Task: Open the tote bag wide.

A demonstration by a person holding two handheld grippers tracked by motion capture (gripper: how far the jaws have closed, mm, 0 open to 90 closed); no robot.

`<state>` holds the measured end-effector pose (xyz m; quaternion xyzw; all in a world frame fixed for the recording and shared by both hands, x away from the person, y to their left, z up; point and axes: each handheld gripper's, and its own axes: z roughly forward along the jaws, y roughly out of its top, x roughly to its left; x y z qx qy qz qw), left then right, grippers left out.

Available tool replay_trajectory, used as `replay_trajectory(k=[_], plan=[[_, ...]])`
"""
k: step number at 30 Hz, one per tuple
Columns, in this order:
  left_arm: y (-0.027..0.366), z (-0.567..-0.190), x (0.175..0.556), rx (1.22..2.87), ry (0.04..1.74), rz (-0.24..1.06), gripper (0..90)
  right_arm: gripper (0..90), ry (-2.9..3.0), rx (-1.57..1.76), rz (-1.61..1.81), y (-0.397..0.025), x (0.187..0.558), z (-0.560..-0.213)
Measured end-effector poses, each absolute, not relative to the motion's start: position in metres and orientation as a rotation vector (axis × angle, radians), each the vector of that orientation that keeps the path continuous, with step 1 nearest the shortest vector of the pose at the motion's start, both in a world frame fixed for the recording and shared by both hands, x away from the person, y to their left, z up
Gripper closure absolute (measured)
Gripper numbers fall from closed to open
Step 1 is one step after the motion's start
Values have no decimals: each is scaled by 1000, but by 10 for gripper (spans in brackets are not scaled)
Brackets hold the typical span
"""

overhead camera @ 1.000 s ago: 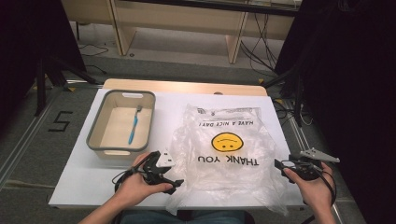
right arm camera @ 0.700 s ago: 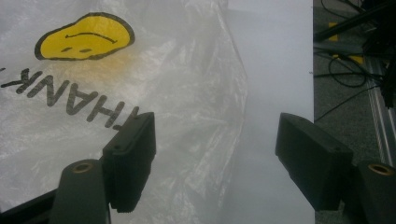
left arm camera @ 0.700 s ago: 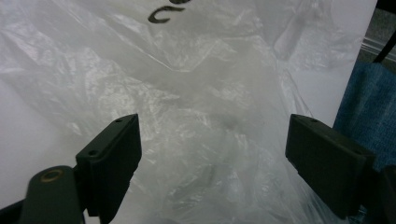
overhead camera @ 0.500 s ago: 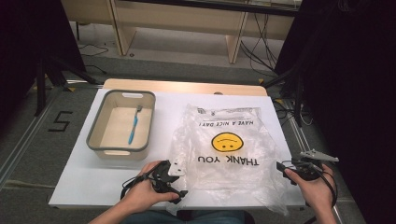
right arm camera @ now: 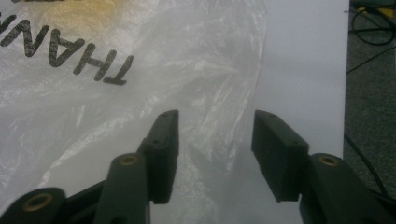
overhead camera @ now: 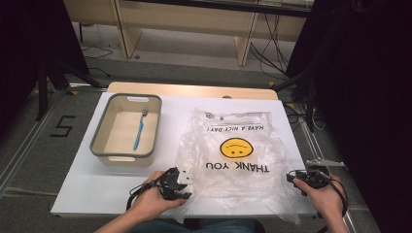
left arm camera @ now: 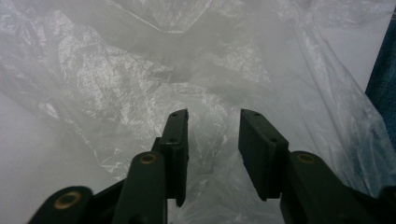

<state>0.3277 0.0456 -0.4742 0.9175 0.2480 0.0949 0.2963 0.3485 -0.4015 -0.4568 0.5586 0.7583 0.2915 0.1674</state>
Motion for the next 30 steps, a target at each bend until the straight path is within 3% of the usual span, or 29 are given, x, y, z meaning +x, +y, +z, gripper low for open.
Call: replay_trajectory(k=[8, 16, 30], plan=[[42, -476, 330, 2458, 687, 250, 788, 775, 2199, 1644, 826, -401, 350, -462], [41, -477, 333, 2448, 699, 249, 891, 891, 2222, 1675, 848, -401, 349, -463], [44, -475, 342, 2427, 777, 321, 896, 900, 2188, 1659, 870, -399, 348, -458]])
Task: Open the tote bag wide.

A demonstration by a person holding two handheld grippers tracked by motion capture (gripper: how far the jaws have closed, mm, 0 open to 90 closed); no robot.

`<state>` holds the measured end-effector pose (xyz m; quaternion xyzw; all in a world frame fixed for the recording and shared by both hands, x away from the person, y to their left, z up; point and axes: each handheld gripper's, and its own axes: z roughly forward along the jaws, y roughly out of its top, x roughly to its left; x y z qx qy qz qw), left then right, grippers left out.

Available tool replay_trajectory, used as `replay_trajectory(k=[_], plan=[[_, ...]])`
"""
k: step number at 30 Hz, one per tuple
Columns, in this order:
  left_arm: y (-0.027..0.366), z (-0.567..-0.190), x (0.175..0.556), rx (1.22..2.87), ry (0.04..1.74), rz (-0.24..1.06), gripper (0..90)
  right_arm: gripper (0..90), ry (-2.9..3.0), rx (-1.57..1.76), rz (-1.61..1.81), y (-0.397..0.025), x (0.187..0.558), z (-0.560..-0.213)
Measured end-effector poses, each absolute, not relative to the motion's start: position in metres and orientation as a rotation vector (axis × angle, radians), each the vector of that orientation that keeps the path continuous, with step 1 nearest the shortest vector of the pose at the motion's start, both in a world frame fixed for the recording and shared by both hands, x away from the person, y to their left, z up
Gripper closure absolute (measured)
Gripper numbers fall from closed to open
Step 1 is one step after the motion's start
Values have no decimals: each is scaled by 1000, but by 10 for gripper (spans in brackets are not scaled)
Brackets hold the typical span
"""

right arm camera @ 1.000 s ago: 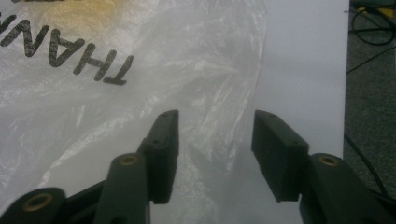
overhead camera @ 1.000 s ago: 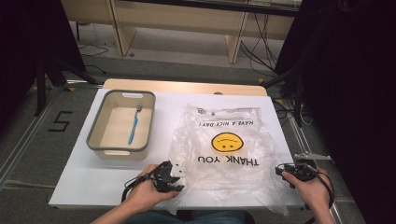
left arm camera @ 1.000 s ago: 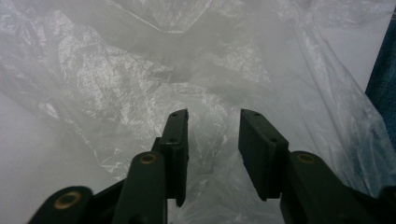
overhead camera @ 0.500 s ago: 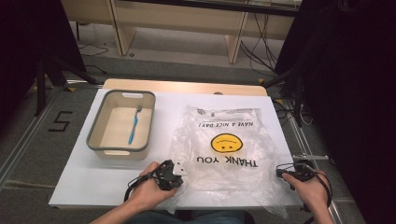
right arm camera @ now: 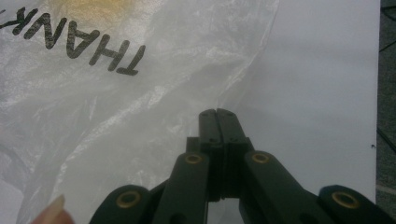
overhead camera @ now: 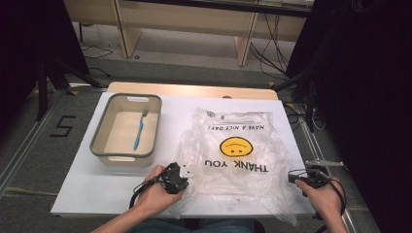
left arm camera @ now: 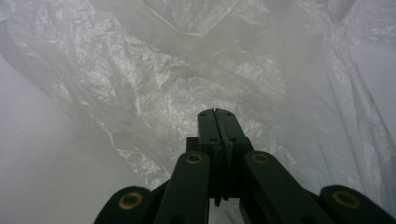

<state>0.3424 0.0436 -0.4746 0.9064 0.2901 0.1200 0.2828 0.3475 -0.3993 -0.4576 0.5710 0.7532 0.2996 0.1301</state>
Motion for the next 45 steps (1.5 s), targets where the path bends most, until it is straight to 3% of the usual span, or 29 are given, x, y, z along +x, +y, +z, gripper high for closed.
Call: replay_trajectory(k=[24, 45], plan=[[38, -450, 394, 2269, 1018, 532, 897, 900, 2119, 1645, 965, -385, 349, -450], [28, -439, 454, 2152, 1189, 576, 896, 900, 2185, 1568, 998, -360, 353, -453]])
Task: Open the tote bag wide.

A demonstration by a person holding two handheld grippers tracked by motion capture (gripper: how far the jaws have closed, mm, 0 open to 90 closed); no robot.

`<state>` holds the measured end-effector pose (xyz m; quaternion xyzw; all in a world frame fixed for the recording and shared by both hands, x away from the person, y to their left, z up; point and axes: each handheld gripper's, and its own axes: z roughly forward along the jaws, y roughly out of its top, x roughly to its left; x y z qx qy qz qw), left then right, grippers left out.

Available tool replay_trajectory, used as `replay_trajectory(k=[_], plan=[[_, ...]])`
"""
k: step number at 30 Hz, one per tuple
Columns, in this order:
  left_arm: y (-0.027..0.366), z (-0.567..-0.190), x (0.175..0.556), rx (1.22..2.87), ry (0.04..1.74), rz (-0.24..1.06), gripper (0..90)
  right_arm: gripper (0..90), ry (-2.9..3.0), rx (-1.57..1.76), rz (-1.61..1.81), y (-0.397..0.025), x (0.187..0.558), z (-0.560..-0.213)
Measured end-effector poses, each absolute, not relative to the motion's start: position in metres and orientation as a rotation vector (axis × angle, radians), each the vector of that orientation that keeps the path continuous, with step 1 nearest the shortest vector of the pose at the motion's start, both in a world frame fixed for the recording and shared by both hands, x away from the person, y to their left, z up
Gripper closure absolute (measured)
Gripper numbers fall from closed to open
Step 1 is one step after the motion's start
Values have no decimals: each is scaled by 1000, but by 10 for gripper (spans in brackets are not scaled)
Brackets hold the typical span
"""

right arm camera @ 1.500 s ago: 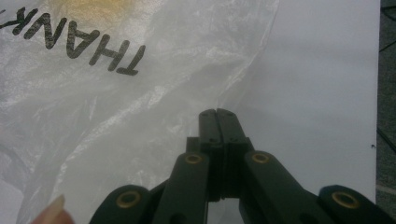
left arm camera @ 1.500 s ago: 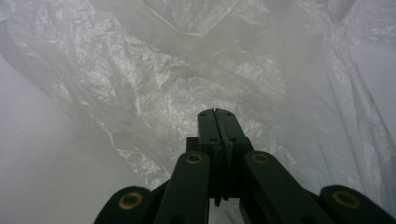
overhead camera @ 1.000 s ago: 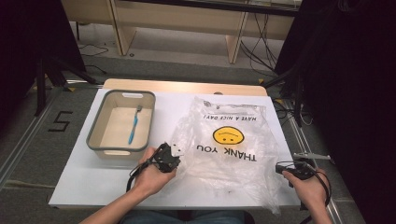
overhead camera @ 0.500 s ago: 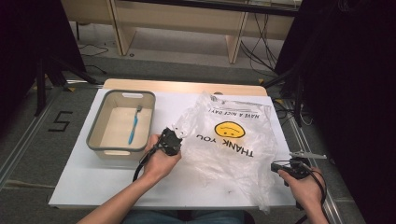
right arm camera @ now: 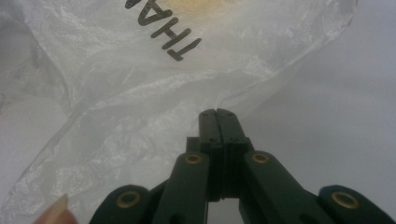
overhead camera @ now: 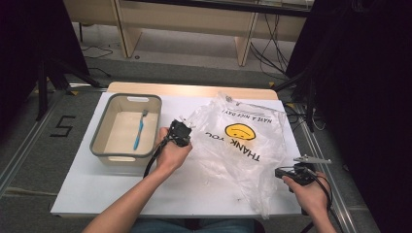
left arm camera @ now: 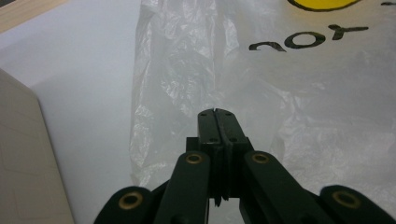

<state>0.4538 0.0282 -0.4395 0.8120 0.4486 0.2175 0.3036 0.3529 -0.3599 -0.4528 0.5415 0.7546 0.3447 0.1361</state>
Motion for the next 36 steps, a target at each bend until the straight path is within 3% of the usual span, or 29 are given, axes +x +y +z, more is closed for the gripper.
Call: replay_trajectory(k=[7, 9, 10, 11, 15, 16, 17, 27, 36], plan=[[32, -441, 465, 2125, 1187, 618, 891, 895, 2244, 1536, 1000, -348, 360, -459], [32, -439, 464, 2100, 1157, 655, 803, 849, 2263, 1523, 998, -348, 360, -459], [33, -437, 463, 2093, 1144, 675, 709, 807, 2252, 1502, 991, -349, 358, -456], [33, -436, 462, 2074, 1129, 689, 709, 807, 2252, 1502, 991, -349, 358, -456], [35, -428, 455, 2036, 1091, 760, 510, 670, 2203, 1453, 962, -352, 350, -441], [36, -426, 453, 2033, 1084, 766, 510, 670, 2203, 1453, 962, -352, 350, -441], [37, -424, 451, 2028, 1072, 777, 473, 615, 2176, 1415, 930, -352, 346, -433], [44, -422, 416, 2061, 978, 760, 371, 471, 2176, 1234, 985, -332, 351, -420], [46, -433, 389, 2110, 916, 594, 329, 422, 2221, 1127, 1042, -308, 362, -418]])
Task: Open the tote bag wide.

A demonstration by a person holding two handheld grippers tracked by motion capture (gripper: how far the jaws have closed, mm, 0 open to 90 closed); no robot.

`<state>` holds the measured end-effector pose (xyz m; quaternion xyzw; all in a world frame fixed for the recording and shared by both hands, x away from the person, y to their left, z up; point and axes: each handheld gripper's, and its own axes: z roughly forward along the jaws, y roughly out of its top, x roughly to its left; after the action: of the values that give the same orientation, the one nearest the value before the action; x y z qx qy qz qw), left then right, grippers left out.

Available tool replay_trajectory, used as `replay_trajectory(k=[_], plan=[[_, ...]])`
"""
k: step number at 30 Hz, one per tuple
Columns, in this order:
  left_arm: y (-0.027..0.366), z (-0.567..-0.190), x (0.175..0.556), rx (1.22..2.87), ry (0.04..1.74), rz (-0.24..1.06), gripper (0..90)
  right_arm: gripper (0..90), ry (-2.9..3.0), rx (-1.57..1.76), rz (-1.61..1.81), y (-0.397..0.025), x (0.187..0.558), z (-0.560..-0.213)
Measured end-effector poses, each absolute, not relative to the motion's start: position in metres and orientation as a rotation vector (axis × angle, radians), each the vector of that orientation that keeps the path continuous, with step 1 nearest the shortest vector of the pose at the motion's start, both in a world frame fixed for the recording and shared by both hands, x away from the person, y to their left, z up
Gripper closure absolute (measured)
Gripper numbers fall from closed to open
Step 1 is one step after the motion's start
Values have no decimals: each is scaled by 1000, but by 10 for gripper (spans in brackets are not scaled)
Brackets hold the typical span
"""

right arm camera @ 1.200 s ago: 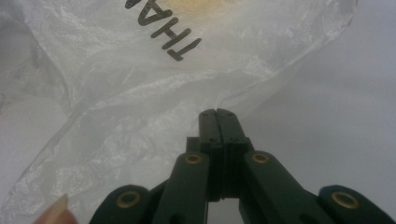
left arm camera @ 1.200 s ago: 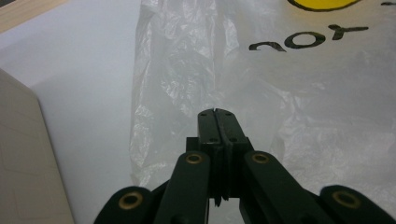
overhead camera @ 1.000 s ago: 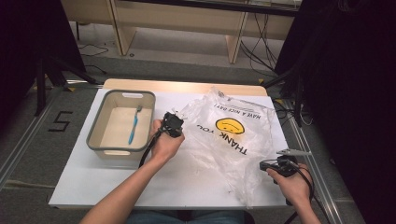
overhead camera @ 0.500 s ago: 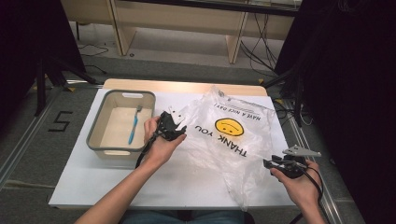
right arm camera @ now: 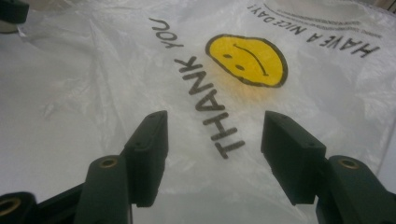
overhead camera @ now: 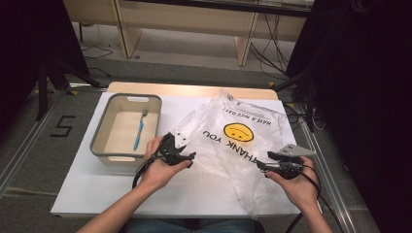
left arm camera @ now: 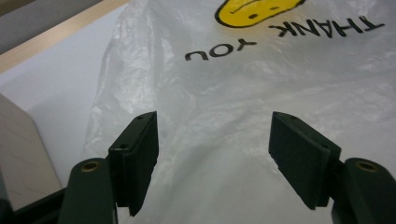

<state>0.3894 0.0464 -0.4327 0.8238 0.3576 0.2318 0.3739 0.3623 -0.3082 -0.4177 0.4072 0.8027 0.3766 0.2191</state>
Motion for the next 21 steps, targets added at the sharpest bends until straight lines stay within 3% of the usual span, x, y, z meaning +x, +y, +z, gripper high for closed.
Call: replay_trajectory(k=[21], plan=[[54, -451, 358, 2176, 750, 465, 344, 427, 2292, 1027, 1102, -269, 388, -415]])
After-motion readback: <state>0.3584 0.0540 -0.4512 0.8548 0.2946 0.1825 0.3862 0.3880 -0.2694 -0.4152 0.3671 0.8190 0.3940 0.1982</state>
